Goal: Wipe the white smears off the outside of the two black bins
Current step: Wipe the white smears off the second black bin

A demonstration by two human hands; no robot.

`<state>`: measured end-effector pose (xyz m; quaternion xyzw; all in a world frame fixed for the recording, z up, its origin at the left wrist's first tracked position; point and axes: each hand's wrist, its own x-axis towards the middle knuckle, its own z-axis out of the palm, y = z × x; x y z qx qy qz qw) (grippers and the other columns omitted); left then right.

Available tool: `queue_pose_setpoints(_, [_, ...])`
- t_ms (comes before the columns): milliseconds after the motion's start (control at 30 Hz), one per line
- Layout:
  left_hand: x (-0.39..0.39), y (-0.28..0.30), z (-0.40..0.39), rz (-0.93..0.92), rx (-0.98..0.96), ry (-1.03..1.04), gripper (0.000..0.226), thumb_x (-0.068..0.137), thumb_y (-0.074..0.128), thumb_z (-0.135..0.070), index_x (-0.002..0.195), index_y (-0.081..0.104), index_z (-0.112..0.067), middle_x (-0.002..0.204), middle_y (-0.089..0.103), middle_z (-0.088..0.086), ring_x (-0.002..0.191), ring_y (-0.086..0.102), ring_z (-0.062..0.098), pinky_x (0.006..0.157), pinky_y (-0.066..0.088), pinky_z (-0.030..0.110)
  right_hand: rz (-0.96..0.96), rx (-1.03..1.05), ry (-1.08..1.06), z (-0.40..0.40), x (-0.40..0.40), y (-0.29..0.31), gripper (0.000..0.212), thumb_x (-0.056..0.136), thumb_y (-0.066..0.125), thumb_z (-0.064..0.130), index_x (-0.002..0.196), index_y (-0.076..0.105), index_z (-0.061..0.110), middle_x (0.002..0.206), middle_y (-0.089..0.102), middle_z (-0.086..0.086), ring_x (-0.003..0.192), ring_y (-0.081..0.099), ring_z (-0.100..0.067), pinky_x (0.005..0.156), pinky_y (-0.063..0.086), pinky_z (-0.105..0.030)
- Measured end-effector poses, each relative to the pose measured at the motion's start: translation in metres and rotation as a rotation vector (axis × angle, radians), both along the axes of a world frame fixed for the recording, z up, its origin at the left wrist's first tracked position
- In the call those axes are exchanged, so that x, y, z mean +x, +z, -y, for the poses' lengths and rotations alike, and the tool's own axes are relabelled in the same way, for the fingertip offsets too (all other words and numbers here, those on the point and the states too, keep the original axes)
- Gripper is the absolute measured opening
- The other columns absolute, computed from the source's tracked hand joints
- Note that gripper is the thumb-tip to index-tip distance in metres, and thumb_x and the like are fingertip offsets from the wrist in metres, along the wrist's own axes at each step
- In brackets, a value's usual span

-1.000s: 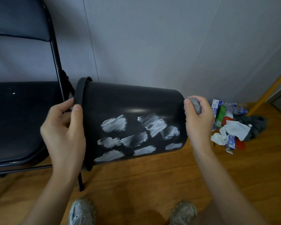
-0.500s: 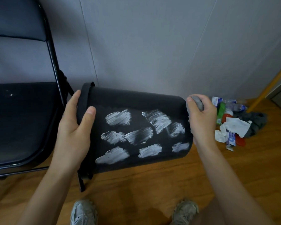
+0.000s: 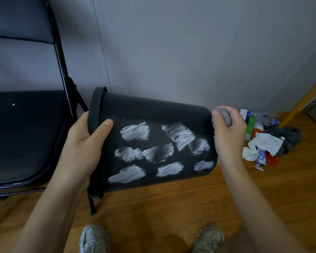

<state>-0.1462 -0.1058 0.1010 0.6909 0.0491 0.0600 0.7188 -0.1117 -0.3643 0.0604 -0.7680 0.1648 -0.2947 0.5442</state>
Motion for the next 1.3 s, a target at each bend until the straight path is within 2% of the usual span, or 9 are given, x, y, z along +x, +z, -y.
queue_pose_setpoints(100, [-0.001,-0.002,0.001,0.049,0.044,0.014,0.016,0.095,0.053,-0.012,0.105,0.063,-0.021,0.093,0.072,0.004,0.086,0.07,0.02,0.072,0.059,0.034,-0.006,-0.121,-0.02,0.002,0.0,0.004,0.018,0.096,0.058,0.023,0.112,0.064,0.019,0.097,0.06,0.017,0.087,0.054,0.014,0.072,0.046,-0.004])
queue_pose_setpoints(200, [-0.003,-0.001,0.003,0.09,0.062,0.025,0.02,0.095,0.053,-0.009,0.108,0.061,-0.021,0.095,0.071,0.002,0.087,0.069,0.017,0.071,0.059,0.028,0.117,-0.364,-0.055,-0.004,-0.005,0.01,0.024,0.096,0.059,0.023,0.117,0.064,0.013,0.112,0.055,0.01,0.093,0.049,0.015,0.076,0.039,0.001])
queue_pose_setpoints(400, [-0.004,-0.006,0.01,0.124,0.097,0.032,0.021,0.094,0.054,-0.01,0.109,0.061,-0.023,0.089,0.072,-0.01,0.083,0.069,0.01,0.062,0.054,0.017,0.128,-0.693,0.22,-0.042,-0.01,0.014,0.049,0.094,0.042,0.045,0.127,0.061,0.014,0.126,0.054,-0.005,0.109,0.046,-0.007,0.083,0.037,-0.01])
queue_pose_setpoints(500, [-0.004,-0.007,0.01,0.13,0.111,0.039,0.022,0.094,0.055,-0.011,0.105,0.061,-0.028,0.09,0.072,-0.01,0.083,0.069,0.009,0.063,0.054,0.018,0.006,-0.545,0.384,-0.037,-0.009,0.022,0.053,0.098,0.034,0.044,0.144,0.044,0.021,0.141,0.044,0.002,0.122,0.038,0.0,0.093,0.035,-0.014])
queue_pose_setpoints(633, [-0.006,-0.007,0.005,0.152,0.142,0.042,0.021,0.093,0.055,-0.011,0.106,0.061,-0.027,0.092,0.071,-0.01,0.084,0.069,0.01,0.065,0.055,0.019,-0.166,-0.451,0.473,-0.026,-0.013,0.031,0.065,0.098,0.052,0.028,0.154,0.019,0.027,0.151,0.036,0.01,0.132,0.033,0.001,0.102,0.034,-0.02])
queue_pose_setpoints(900, [-0.01,-0.004,0.004,0.166,0.099,0.052,0.022,0.093,0.055,-0.011,0.1,0.06,-0.032,0.09,0.071,-0.012,0.083,0.069,0.009,0.064,0.055,0.017,-0.25,-0.415,0.433,-0.017,-0.015,0.036,0.074,0.073,0.054,0.066,0.135,0.051,0.027,0.122,0.055,0.016,0.111,0.052,-0.004,0.085,0.046,-0.021])
queue_pose_setpoints(1100, [-0.011,-0.004,0.004,0.176,0.098,0.045,0.022,0.093,0.054,-0.011,0.101,0.06,-0.031,0.092,0.071,-0.012,0.085,0.069,0.009,0.065,0.055,0.017,-0.237,-0.373,0.452,-0.014,-0.016,0.038,0.048,0.088,0.065,0.046,0.132,0.055,0.027,0.12,0.063,0.01,0.111,0.058,-0.009,0.089,0.054,-0.037])
queue_pose_setpoints(1200, [-0.011,-0.005,0.006,0.193,0.156,0.033,0.024,0.093,0.055,-0.011,0.102,0.059,-0.033,0.092,0.07,-0.016,0.084,0.068,0.006,0.064,0.054,0.015,-0.292,-0.188,0.511,-0.013,-0.017,0.041,0.047,0.081,0.074,0.033,0.125,0.057,0.029,0.11,0.066,0.01,0.099,0.065,-0.007,0.077,0.059,-0.029])
queue_pose_setpoints(1300, [-0.009,-0.007,0.004,0.192,0.157,0.063,0.024,0.094,0.055,-0.01,0.102,0.06,-0.032,0.09,0.071,-0.015,0.083,0.068,0.006,0.065,0.055,0.017,-0.185,-0.39,0.297,-0.012,-0.017,0.038,0.048,0.077,0.078,0.033,0.12,0.058,0.024,0.108,0.059,0.012,0.09,0.057,0.0,0.071,0.048,-0.013])
